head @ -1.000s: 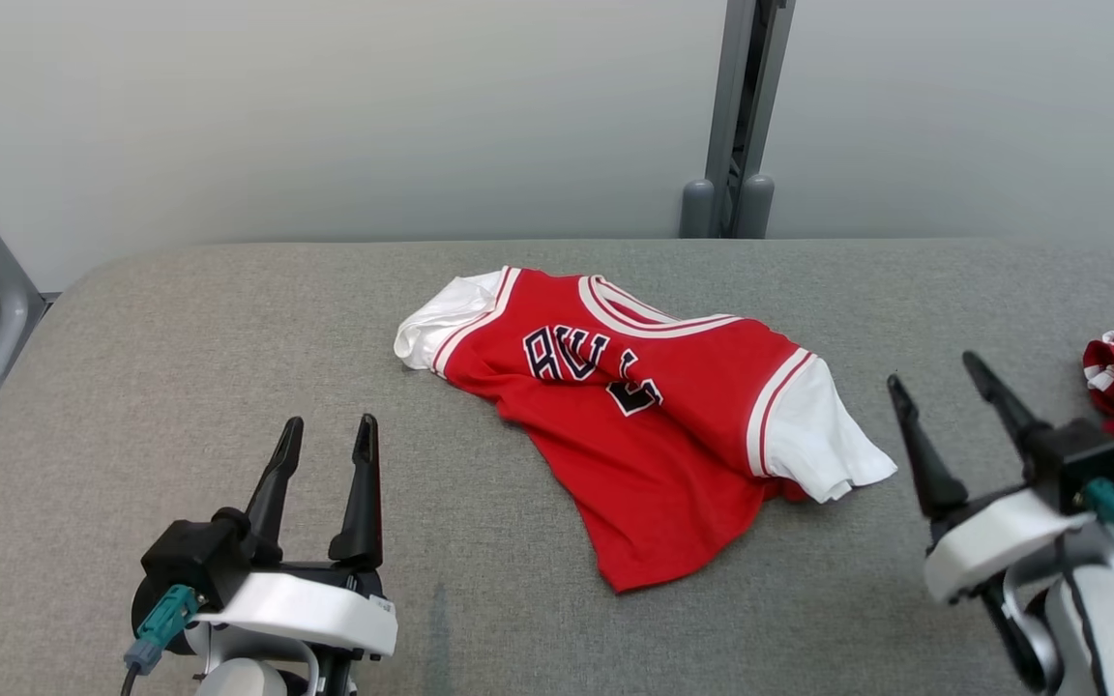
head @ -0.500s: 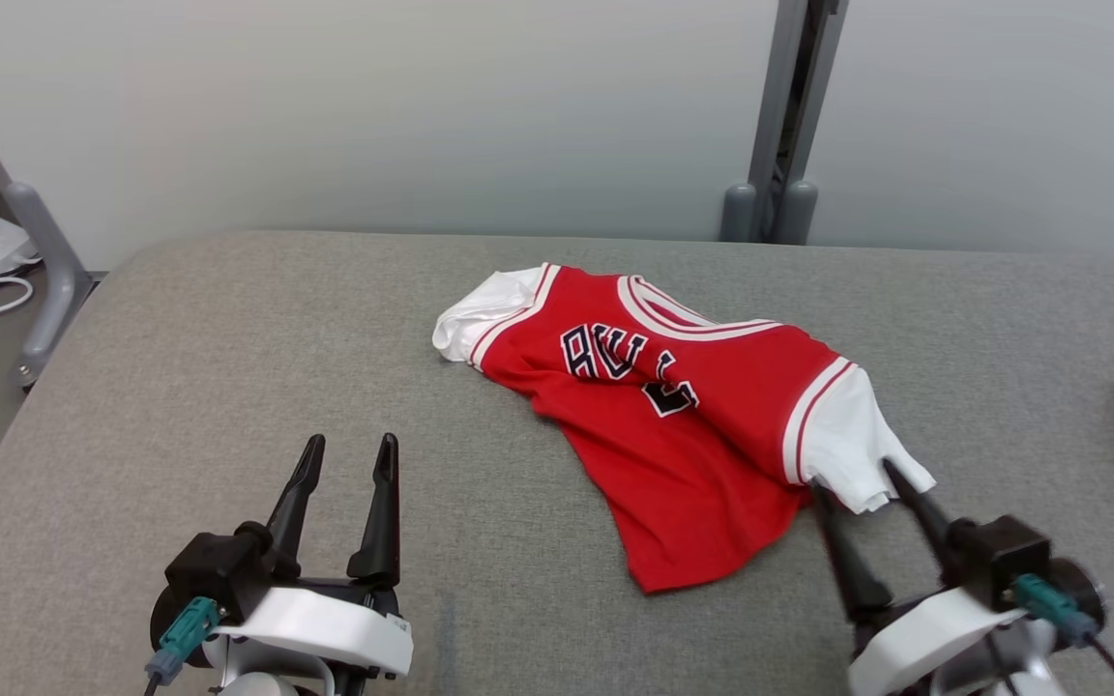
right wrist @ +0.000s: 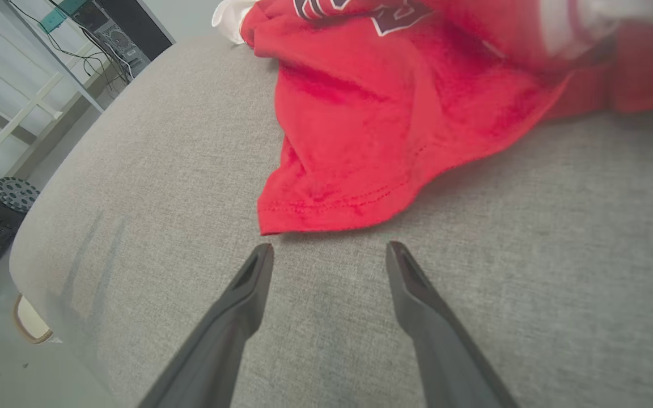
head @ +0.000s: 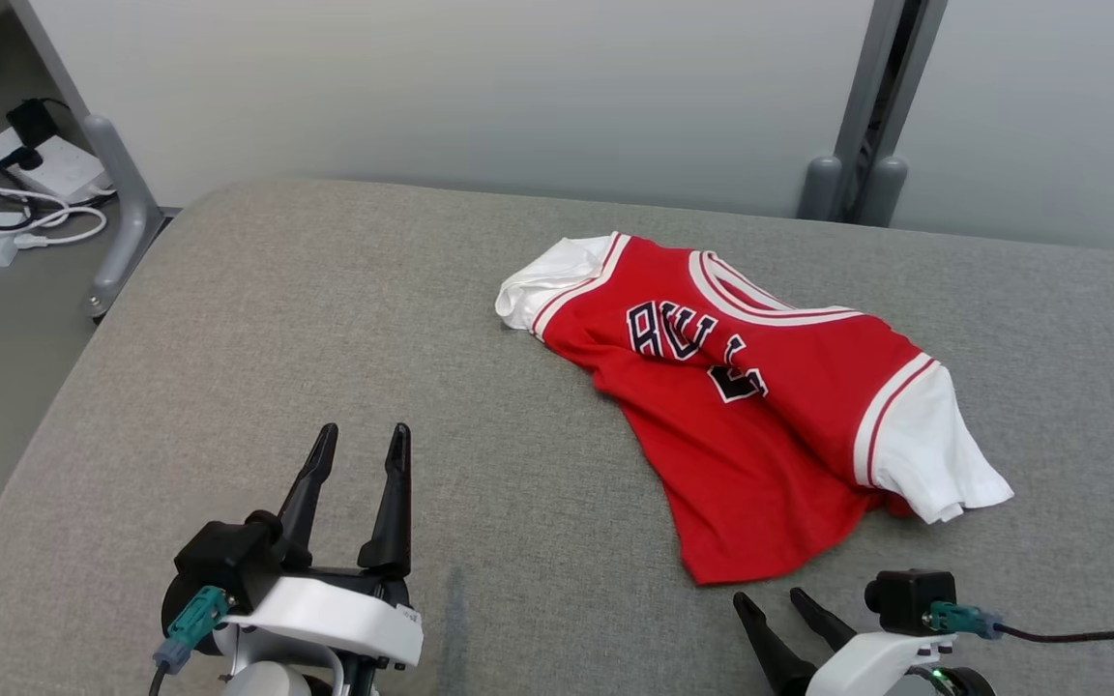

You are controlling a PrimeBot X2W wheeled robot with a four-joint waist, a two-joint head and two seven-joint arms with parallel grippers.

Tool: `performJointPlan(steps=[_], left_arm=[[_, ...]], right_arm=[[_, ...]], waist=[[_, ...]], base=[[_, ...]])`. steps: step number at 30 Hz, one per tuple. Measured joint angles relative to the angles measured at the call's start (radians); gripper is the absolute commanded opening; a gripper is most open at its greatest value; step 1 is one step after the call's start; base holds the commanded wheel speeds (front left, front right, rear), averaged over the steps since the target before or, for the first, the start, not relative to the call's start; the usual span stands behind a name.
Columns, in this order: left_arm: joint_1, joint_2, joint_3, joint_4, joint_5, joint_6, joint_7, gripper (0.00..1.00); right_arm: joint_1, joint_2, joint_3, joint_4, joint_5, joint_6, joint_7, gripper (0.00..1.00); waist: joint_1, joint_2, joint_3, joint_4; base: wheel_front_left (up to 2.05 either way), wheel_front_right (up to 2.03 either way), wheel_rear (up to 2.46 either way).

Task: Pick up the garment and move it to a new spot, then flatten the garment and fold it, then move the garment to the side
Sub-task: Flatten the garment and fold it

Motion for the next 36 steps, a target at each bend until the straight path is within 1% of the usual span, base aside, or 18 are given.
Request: performJointPlan(steps=[3,12,22,23,24,25,32,34,36], left_arm=[[-0.002,0.0,-0.002,0.0,-0.001,0.003,0.0,1.0],[-0.017,0.0,-0.012,-0.001,-0.007,0.003,0.0,1.0],[-0.037,0.0,-0.021,0.0,-0.007,0.003,0.0,1.0],[-0.039,0.0,-0.022,-0.001,-0.007,0.003,0.0,1.0],[-0.04,0.0,-0.023,-0.001,-0.007,0.003,0.0,1.0],[-0.04,0.0,-0.024,-0.001,-0.007,0.003,0.0,1.0],[-0.039,0.0,-0.014,0.003,-0.005,0.007,0.0,1.0],[-0.03,0.0,-0.005,0.007,-0.003,0.007,0.0,1.0],[-0.018,0.0,0.0,0.008,0.0,0.006,0.0,1.0]], right_arm=[[-0.02,0.001,0.003,0.044,0.057,0.0,0.001,1.0],[-0.103,0.003,0.062,0.132,0.086,0.0,-0.047,1.0],[-0.206,0.005,0.084,0.264,0.102,0.001,-0.111,1.0],[-0.216,0.005,0.09,0.276,0.104,0.001,-0.114,0.95],[-0.224,0.005,0.096,0.29,0.104,0.001,-0.115,0.25],[-0.235,0.004,0.101,0.301,0.102,0.001,-0.12,0.0],[-0.255,0.002,0.151,0.333,0.09,0.0,-0.147,0.0],[-0.24,-0.014,0.171,0.316,0.088,0.0,-0.149,0.0],[-0.215,-0.046,0.187,0.282,0.095,0.0,-0.132,0.0]], waist=[[0.0,0.0,0.01,0.02],[0.0,0.0,0.046,0.073],[0.0,0.0,0.067,0.093],[0.0,0.0,0.069,0.094],[0.0,0.0,0.07,0.094],[0.0,0.0,0.071,0.094],[0.0,0.0,0.064,0.077],[0.0,0.0,0.049,0.057],[0.0,0.0,0.038,0.038]], base=[[0.0,0.0,0.0],[0.0,0.0,0.0],[0.0,0.0,0.0],[0.0,0.0,0.0],[0.0,0.0,0.0],[0.0,0.0,0.0],[0.0,0.0,0.0],[0.0,0.0,0.0],[0.0,0.0,0.0]])
